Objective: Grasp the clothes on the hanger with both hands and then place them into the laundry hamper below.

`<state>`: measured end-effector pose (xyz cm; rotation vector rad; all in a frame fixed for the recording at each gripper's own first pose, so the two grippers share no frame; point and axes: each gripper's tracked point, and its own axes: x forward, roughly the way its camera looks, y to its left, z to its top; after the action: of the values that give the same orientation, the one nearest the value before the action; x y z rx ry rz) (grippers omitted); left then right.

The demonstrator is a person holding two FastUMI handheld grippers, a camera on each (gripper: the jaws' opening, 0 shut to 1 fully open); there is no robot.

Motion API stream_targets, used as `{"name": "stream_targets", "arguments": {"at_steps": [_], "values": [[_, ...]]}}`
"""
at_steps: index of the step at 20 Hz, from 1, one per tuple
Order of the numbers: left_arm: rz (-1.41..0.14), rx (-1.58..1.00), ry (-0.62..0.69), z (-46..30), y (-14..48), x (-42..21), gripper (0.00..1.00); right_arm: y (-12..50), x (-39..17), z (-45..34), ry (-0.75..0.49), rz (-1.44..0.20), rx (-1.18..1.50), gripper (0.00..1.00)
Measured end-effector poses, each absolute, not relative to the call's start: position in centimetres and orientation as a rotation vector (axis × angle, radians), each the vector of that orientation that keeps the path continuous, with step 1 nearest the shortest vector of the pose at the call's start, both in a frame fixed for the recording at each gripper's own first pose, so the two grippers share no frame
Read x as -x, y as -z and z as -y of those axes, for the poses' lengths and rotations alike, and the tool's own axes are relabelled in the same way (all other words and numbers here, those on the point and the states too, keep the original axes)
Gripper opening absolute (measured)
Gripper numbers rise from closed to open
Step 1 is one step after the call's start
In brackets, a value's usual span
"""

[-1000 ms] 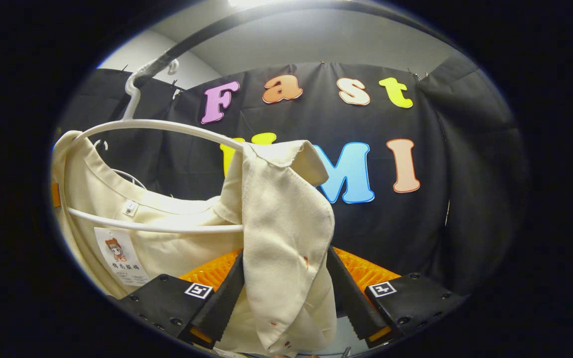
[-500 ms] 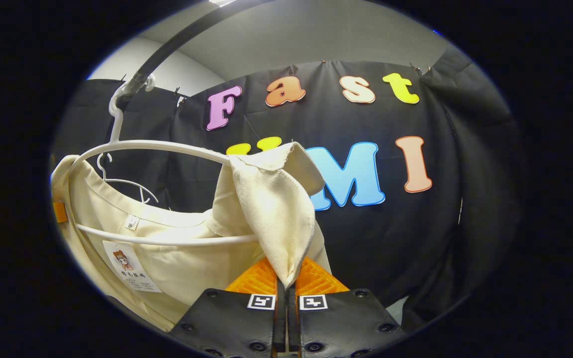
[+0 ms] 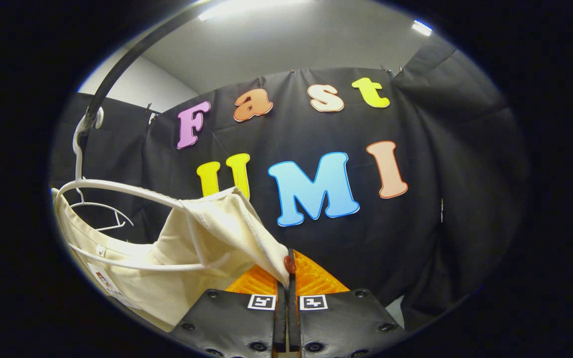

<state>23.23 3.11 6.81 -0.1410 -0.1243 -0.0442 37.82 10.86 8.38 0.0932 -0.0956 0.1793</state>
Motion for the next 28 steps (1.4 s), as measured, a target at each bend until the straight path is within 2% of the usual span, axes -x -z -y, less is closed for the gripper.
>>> {"name": "stream_targets", "arguments": {"at_steps": [1, 6, 11, 15, 21, 22, 23, 28], "values": [[0.123, 0.151, 0.043, -3.2, -6.9, -23.2, 0.03, -8.4, -38.1, -10.4, -0.163, 0.098, -0.095, 0.04], [0.167, 0.17, 0.062, -5.8, -8.5, -23.3, 0.04, -8.4, -39.5, -8.8, -0.101, 0.092, -0.124, 0.02], [0.156, 0.203, 0.048, -8.9, -8.0, -23.8, 0.03, -7.7, -40.4, -9.1, -0.091, 0.09, -0.08, 0.04], [0.119, 0.273, 0.079, -8.9, -6.7, -25.9, 0.04, -6.8, -41.8, -9.1, -0.085, 0.071, -0.038, 0.01], [0.077, 0.344, 0.084, -10.3, -5.0, -27.7, 0.02, -5.1, -42.8, -8.8, -0.078, 0.051, -0.006, 0.04], [0.077, 0.368, 0.085, -10.5, -4.8, -28.0, 0.04, -5.2, -42.7, -8.7, -0.078, 0.054, -0.008, 0.02], [0.077, 0.371, 0.081, -10.6, -4.5, -28.1, 0.02, -5.3, -42.7, -8.6, -0.079, 0.06, -0.008, 0.03], [0.051, 0.349, 0.067, -9.5, -3.7, -28.7, 0.03, -4.6, -43.4, -8.5, -0.087, 0.057, 0.019, 0.04]]}}
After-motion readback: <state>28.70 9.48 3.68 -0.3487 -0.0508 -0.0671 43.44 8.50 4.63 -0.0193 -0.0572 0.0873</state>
